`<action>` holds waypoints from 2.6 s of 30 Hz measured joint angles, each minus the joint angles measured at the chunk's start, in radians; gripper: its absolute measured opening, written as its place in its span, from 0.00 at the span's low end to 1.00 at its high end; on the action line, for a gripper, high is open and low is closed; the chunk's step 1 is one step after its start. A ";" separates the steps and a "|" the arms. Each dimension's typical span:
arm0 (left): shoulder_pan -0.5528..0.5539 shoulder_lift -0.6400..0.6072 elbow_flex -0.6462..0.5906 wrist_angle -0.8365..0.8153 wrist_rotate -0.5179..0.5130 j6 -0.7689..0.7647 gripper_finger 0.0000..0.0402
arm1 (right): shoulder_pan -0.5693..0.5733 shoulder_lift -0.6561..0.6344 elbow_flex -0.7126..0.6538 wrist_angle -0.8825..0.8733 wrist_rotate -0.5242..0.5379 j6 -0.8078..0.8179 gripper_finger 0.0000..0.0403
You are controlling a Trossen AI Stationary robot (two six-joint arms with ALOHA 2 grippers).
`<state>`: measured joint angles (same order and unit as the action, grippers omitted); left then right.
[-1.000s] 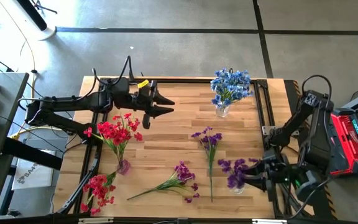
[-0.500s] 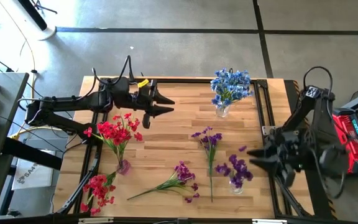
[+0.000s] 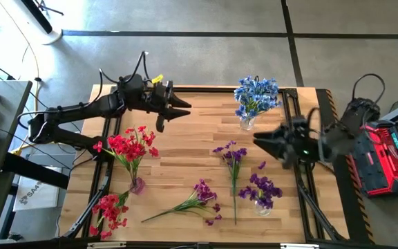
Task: Sort flowers into vase by color
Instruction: Put the right violet flower into the bottom transparent flower vase
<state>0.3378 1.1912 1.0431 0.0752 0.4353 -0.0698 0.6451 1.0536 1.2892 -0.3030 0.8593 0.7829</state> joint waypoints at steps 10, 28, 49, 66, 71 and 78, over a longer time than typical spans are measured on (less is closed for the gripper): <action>0.059 0.000 0.000 -0.068 0.011 0.072 0.27 | -0.356 0.130 0.000 -0.270 -0.312 0.285 0.41; 0.062 0.000 0.000 -0.147 0.004 0.211 0.27 | -0.335 0.398 0.000 -0.627 -0.590 0.659 0.41; 0.062 0.000 0.000 -0.188 0.001 0.232 0.27 | -0.332 0.742 0.000 -0.689 -0.816 0.791 0.41; 0.062 0.000 0.000 -0.214 0.000 0.240 0.27 | -0.365 0.813 -0.075 -0.617 -0.820 0.784 0.41; 0.062 0.000 0.000 -0.214 0.000 0.241 0.27 | -0.385 0.813 -0.117 -0.574 -0.835 0.767 0.35; 0.062 0.000 0.000 -0.214 0.000 0.251 0.27 | -0.397 0.813 -0.125 -0.563 -0.850 0.753 0.14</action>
<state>0.4000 1.1912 1.0431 -0.1390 0.4355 0.1816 0.2480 1.8664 1.1645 -0.8656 0.0093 1.5364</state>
